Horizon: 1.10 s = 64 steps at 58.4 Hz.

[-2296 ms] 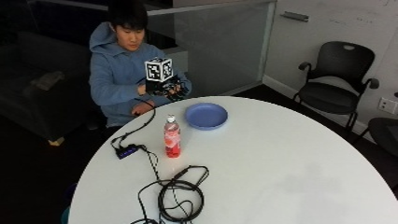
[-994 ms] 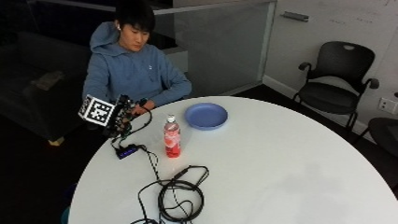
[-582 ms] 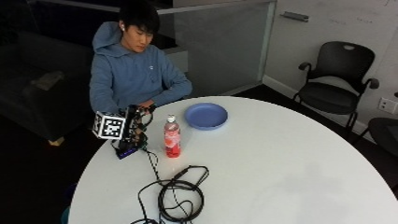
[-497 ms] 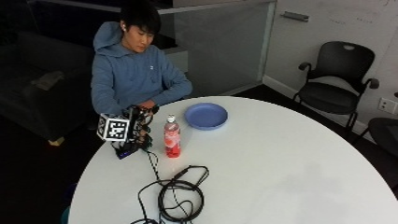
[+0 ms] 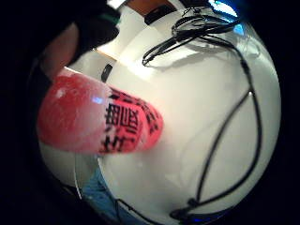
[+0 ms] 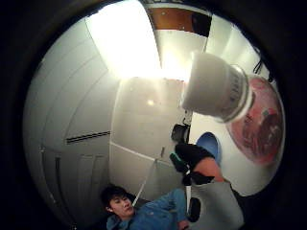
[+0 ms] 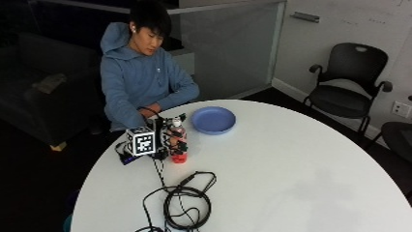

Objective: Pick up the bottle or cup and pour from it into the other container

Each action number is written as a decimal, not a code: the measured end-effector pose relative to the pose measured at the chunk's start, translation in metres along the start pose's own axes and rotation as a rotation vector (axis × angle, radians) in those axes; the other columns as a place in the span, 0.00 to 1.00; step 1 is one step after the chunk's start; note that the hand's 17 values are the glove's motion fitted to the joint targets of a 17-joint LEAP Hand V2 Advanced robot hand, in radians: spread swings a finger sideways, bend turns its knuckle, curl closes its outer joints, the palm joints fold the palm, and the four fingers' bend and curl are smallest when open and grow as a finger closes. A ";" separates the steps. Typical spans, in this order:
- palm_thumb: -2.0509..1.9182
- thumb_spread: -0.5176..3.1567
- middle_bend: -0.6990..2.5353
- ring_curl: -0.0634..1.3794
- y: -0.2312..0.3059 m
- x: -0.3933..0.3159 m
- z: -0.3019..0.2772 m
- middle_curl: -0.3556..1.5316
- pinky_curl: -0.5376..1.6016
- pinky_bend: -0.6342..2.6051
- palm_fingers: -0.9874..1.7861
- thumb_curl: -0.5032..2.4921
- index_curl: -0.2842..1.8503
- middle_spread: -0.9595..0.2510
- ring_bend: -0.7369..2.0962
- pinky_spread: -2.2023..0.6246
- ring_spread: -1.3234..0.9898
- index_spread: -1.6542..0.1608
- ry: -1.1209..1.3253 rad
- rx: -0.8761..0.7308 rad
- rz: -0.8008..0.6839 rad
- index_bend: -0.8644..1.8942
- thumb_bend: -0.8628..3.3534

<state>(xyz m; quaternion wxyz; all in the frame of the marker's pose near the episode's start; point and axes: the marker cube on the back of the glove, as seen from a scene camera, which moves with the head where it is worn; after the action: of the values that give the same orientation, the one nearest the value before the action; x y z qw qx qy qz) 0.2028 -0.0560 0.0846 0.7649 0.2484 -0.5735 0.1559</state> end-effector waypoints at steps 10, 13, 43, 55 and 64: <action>0.73 0.35 0.32 0.26 -0.006 0.001 0.014 0.39 0.37 0.39 0.65 0.31 0.25 0.83 0.47 0.84 0.58 0.77 -0.010 0.175 -0.026 0.39 0.22; 0.76 0.33 0.34 0.26 -0.008 0.000 0.017 0.40 0.36 0.37 0.73 0.32 0.26 0.80 0.47 0.81 0.56 0.80 -0.021 0.210 -0.009 0.40 0.22; 0.78 0.20 0.32 0.33 -0.008 -0.073 0.076 0.44 0.40 0.35 0.80 0.38 0.35 0.76 0.43 0.75 0.52 0.85 0.574 -0.154 -0.256 0.39 0.20; 0.78 0.19 0.32 0.34 -0.004 -0.116 0.121 0.45 0.41 0.35 0.80 0.39 0.36 0.76 0.43 0.74 0.52 0.85 1.046 -0.383 -0.376 0.39 0.20; 0.78 0.19 0.32 0.35 0.009 -0.141 0.161 0.45 0.41 0.35 0.80 0.40 0.37 0.76 0.43 0.74 0.52 0.85 1.403 -0.529 -0.503 0.39 0.20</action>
<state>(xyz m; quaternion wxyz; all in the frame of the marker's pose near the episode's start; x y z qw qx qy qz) 0.0282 -0.1318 -0.0131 0.9939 0.0243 0.0981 -0.0431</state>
